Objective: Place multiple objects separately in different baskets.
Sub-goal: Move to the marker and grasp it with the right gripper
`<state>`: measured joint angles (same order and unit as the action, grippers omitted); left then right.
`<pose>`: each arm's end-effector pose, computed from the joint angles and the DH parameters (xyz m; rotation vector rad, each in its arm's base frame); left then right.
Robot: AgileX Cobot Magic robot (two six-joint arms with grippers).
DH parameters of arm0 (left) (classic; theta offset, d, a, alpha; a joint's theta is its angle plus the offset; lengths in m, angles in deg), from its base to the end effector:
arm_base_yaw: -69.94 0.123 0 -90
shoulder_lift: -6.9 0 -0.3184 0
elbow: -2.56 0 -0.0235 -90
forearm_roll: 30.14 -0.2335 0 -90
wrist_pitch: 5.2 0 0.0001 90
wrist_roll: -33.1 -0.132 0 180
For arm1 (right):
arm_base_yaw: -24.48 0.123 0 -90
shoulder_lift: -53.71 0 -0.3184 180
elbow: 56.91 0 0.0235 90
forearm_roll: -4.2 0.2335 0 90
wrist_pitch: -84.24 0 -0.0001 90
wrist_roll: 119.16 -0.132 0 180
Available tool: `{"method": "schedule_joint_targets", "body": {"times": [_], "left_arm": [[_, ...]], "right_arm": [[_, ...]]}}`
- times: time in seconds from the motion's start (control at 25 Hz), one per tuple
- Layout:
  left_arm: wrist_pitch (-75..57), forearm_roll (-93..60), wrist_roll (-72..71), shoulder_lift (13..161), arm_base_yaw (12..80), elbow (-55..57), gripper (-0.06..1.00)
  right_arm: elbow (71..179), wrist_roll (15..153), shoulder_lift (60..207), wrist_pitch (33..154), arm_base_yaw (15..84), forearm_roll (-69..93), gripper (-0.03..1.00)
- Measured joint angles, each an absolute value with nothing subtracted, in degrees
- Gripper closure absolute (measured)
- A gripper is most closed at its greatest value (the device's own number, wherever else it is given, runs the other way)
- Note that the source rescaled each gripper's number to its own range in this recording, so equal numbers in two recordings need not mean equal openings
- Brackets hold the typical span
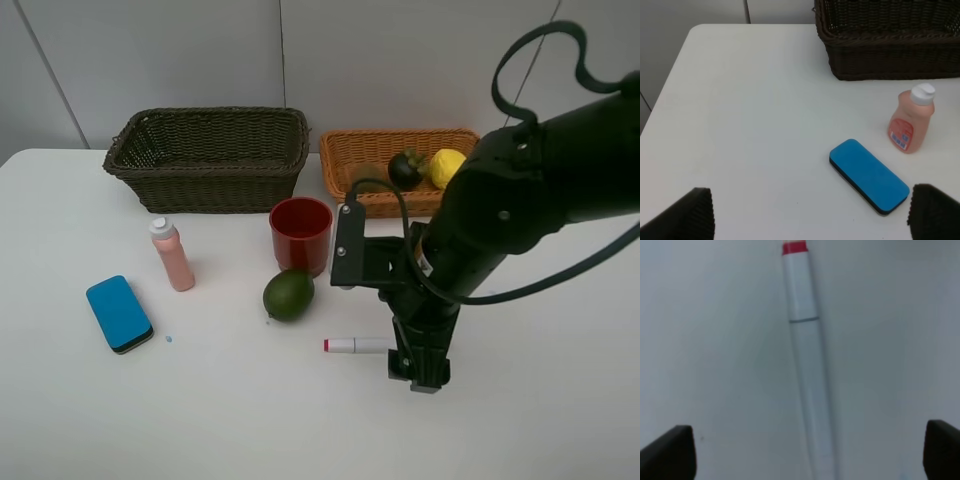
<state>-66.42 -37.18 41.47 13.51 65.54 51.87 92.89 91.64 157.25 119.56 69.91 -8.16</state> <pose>-0.0180 0.0156 0.2504 -0.0774 2.0369 0.0073 0.2121 0.1920 0.1597 -1.9919 2.1493 -0.1702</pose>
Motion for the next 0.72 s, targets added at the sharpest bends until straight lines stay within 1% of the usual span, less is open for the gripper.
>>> {"method": "schedule_joint_targets", "body": {"times": [0.32, 0.6, 0.72], "left_arm": [[-66.4, -37.2, 41.5, 13.5, 65.5, 51.9, -0.06], [-66.4, -37.2, 41.5, 13.5, 65.5, 51.9, -0.06], [-66.4, -37.2, 41.5, 13.5, 65.5, 51.9, -0.06]], "right_arm": [[92.9, 94.7, 158.7, 119.6, 69.8, -3.9, -0.03], [92.9, 97.7, 159.5, 119.9, 68.7, -2.6, 0.05], [92.9, 97.7, 159.5, 119.9, 68.1, -2.4, 0.06]]}}
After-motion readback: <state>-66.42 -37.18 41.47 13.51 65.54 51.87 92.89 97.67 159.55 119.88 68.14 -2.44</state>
